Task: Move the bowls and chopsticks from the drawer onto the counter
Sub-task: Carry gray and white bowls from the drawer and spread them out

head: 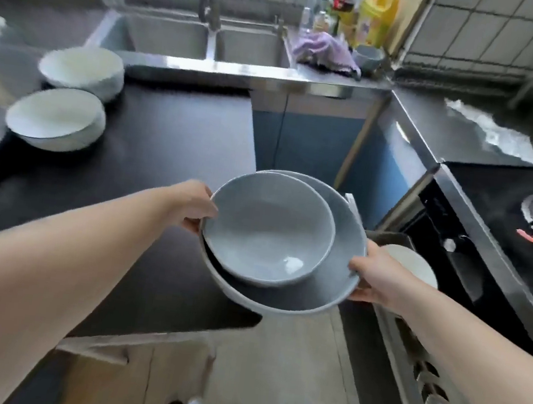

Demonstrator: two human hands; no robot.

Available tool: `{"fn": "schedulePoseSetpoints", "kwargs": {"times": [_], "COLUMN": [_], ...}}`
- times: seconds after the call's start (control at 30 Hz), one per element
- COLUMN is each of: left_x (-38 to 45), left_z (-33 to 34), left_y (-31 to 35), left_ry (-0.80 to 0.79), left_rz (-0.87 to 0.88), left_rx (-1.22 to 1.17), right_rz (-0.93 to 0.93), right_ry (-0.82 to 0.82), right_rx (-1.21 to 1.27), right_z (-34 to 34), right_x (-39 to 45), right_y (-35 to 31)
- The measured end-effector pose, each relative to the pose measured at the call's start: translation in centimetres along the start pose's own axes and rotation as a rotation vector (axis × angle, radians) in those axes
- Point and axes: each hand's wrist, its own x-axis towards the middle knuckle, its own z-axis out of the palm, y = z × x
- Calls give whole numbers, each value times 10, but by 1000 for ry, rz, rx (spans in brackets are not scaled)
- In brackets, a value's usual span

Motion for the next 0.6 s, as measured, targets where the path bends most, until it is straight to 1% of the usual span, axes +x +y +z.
{"fn": "schedulePoseSetpoints", "kwargs": {"times": [0.13, 0.27, 0.4, 0.6], "left_x": [-17, -31, -41, -39], "left_z": [-72, -117, -135, -133], "left_y": [-72, -135, -183, -232], "left_ry": [101, 190, 274, 443], "left_rz": [-85, -194, -298, -421], "left_rx": [-91, -211, -330, -450], "right_rz": [-54, -54, -27, -30], "right_ry": [-116, -233, -316, -470], "right_rx": [-96, -158, -238, -370], "right_z": [89, 164, 218, 264], "right_x": [20, 37, 60, 97], "right_y": [-35, -56, -66, -79]}}
